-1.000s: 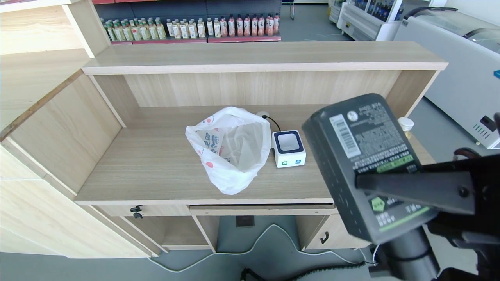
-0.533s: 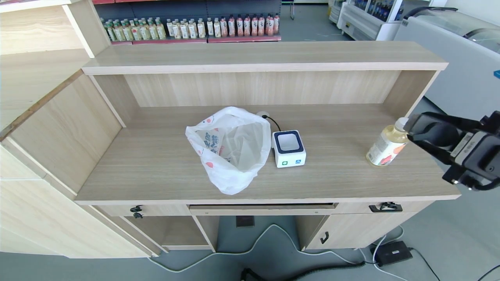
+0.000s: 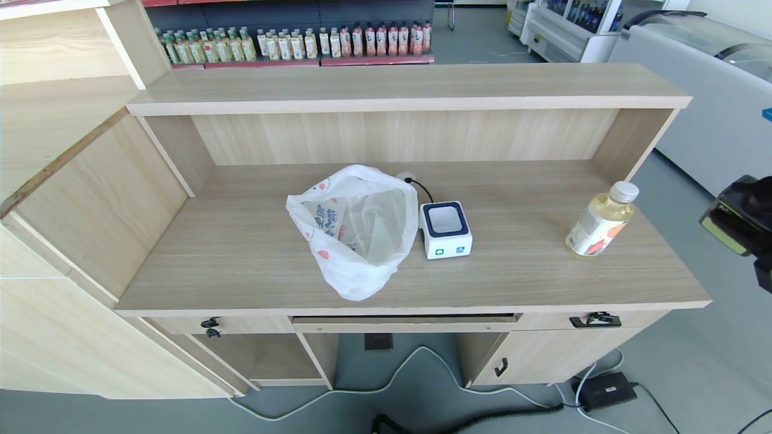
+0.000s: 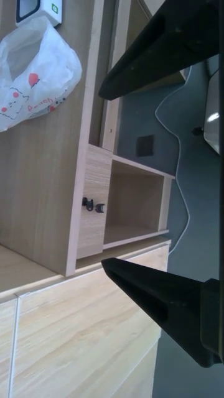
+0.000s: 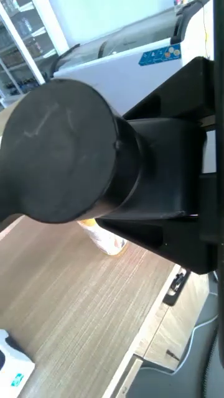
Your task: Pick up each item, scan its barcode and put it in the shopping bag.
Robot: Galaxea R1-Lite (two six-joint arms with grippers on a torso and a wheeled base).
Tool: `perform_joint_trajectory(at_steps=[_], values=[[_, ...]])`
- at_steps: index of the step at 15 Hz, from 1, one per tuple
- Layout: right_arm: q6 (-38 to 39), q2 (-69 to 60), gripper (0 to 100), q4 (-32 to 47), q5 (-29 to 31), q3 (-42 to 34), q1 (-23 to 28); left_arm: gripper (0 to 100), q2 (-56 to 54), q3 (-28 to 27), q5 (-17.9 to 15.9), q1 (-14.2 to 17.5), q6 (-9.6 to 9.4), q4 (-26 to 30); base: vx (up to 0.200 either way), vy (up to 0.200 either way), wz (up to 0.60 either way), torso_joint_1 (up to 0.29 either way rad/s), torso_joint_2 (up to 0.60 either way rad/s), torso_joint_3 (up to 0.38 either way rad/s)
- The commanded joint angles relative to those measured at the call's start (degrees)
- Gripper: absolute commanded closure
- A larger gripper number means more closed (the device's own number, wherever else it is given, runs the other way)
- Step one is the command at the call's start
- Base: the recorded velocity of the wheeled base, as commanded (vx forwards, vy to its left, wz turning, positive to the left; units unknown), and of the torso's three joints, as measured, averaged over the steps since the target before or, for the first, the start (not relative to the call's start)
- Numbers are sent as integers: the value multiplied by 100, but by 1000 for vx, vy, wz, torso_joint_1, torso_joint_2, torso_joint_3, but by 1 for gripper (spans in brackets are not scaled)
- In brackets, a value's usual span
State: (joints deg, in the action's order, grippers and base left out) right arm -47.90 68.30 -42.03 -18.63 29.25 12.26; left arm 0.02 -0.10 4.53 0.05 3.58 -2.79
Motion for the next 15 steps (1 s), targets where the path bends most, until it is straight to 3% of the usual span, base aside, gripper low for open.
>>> perform_joint_trajectory(at_steps=[1, 4, 6, 8, 10, 11, 15], values=[[131, 148, 100, -262, -18, 46, -137, 0, -2, 1, 4, 4, 2, -2, 0, 0, 600, 2, 2, 2], [465, 517, 100, -604, 131, 319, -383, 0, -2, 1, 4, 4, 2, -2, 0, 0, 600, -1, 1, 4], [922, 851, 100, -569, 773, 600, -725, 0, -2, 1, 4, 4, 2, -2, 0, 0, 600, 2, 2, 2], [2311, 1379, 100, -349, 940, 987, -1332, 0, -2, 1, 4, 4, 2, -2, 0, 0, 0, 0, 0, 0], [4315, 1941, 100, -253, 905, 1488, -1464, 0, -2, 1, 4, 4, 2, -2, 0, 0, 0, 0, 0, 0], [4957, 2108, 100, -226, 940, 1593, -1472, 0, -2, 1, 4, 4, 2, -2, 0, 0, 0, 0, 0, 0], [6240, 2908, 100, 389, 1379, 2182, -1297, 0, -2, 1, 4, 4, 2, -2, 0, 0, 0, 0, 0, 0]])
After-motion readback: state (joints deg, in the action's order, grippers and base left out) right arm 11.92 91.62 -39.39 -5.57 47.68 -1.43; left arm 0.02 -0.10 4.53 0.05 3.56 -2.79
